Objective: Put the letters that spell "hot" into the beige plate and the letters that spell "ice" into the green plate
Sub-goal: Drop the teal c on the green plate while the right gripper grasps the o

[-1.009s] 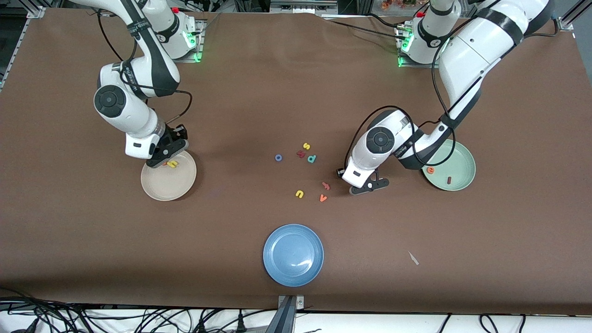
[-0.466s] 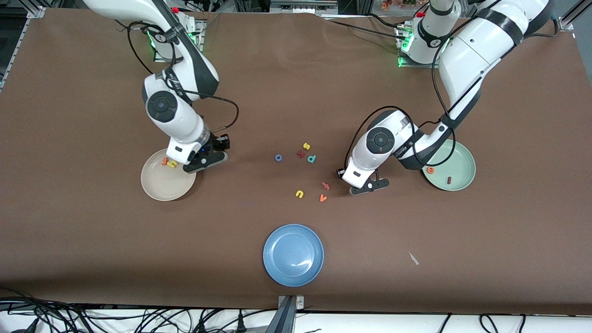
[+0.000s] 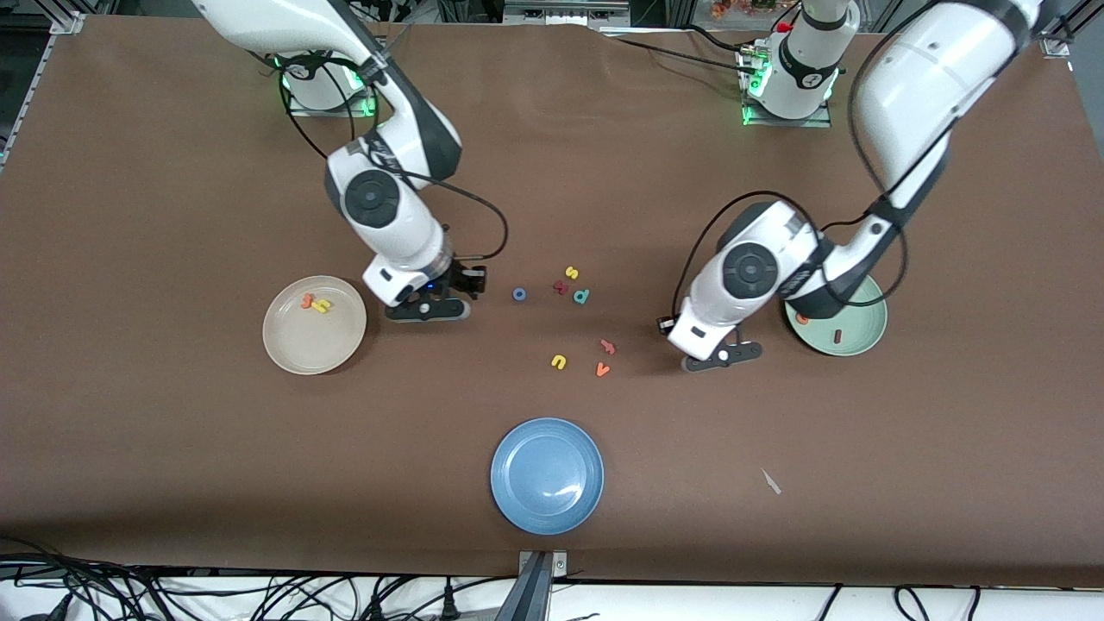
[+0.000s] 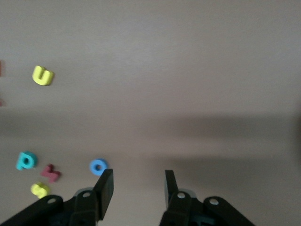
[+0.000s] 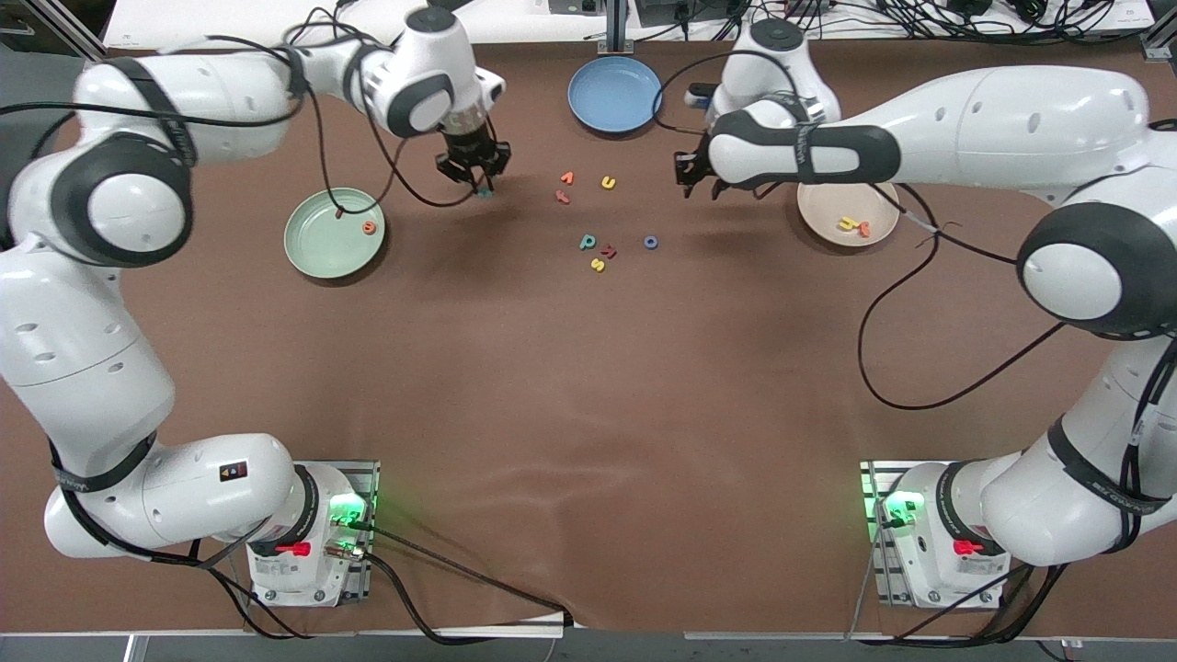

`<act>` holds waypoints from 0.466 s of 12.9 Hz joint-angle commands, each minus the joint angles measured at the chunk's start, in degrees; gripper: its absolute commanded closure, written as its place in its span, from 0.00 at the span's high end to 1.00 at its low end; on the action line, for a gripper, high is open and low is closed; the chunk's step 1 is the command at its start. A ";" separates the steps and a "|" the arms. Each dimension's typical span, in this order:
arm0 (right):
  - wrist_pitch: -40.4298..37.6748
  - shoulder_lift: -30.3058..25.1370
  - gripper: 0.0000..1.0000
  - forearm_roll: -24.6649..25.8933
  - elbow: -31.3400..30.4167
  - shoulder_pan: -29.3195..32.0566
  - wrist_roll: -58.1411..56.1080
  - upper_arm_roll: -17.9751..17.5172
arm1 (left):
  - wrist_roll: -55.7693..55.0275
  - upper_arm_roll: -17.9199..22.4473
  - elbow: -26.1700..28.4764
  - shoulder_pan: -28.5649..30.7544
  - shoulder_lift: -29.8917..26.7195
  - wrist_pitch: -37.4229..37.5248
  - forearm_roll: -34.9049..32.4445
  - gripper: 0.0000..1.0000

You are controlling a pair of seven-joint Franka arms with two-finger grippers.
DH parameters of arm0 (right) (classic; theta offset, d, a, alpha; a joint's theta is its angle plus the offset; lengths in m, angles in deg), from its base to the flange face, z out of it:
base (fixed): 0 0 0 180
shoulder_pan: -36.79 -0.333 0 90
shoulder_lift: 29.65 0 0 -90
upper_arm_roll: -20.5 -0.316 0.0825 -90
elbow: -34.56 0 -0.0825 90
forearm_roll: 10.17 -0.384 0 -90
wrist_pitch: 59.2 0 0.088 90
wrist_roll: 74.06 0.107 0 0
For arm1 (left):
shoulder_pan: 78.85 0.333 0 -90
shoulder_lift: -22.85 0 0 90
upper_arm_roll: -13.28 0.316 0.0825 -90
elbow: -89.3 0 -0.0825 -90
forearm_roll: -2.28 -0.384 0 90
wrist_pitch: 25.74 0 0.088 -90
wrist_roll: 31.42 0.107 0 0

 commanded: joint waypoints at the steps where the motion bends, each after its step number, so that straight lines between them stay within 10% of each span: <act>1: -1.13 6.03 0.52 5.30 6.52 -3.10 11.91 0.25 | 11.00 -7.78 1.13 12.18 -2.01 8.93 1.80 0.01; 6: -5.94 14.82 0.52 12.78 16.09 -7.76 21.87 0.42 | 28.15 -7.89 3.05 22.67 -2.18 15.21 -1.09 0.01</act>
